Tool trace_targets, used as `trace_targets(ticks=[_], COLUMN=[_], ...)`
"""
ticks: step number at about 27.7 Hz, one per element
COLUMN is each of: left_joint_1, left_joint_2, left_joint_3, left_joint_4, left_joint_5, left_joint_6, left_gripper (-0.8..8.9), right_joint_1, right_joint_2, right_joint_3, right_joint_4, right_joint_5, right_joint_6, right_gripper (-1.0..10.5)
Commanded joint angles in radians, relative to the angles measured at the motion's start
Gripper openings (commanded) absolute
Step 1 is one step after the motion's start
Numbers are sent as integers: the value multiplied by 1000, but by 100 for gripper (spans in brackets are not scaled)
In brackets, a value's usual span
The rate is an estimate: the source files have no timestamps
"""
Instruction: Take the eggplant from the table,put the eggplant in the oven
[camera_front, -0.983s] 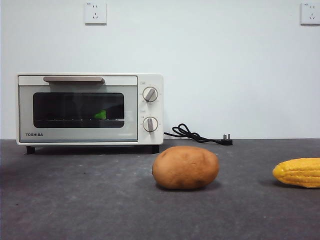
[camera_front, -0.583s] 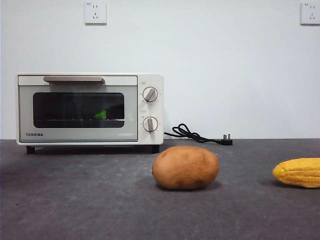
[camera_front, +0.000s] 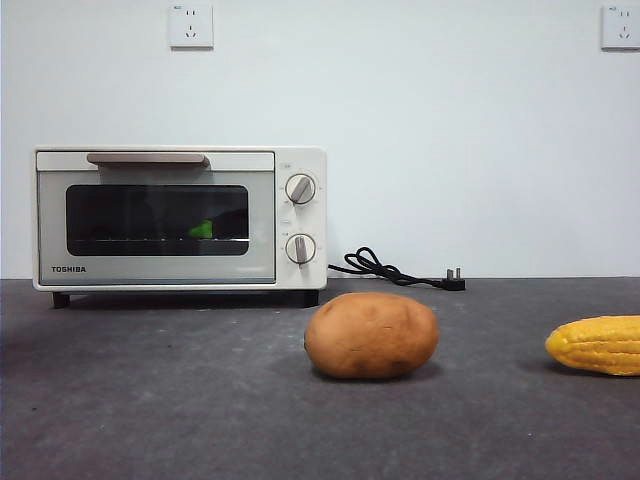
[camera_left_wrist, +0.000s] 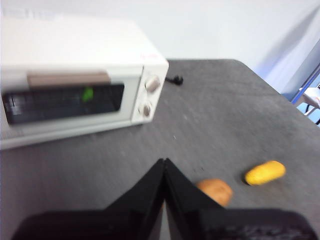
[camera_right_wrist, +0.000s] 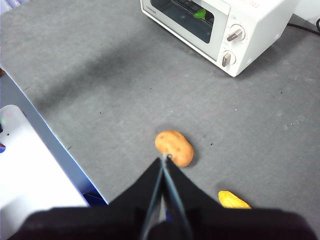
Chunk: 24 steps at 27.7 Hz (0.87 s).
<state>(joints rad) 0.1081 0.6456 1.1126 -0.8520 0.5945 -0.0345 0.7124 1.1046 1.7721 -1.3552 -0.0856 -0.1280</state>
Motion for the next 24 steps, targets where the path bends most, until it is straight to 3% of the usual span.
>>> trace_targets(ticks=[1,10,18,24], left_joint_1=[-3,-21,-31,-31], left_joint_2=[16,-57,-313,-469], left_joint_3=[3,-71,-457,-758], left_joint_4=[74,311,603,650], left_joint_5=[3,-135,-207,-262], left_joint_6=[114,371,378,352], left_gripper=[-4,-4,-4,-4], right_joint_1=[2,2,2,2], right_joint_2=[-1,-1,-1,-1], right_joint_3=[-3,-3,-3,-3], right_joint_4=[-23,-23,-23,-23], right_joint_5=[0,0,1,1], right_joint_6=[-4,-4,-4,-4], right_gripper=[1,1,1,1])
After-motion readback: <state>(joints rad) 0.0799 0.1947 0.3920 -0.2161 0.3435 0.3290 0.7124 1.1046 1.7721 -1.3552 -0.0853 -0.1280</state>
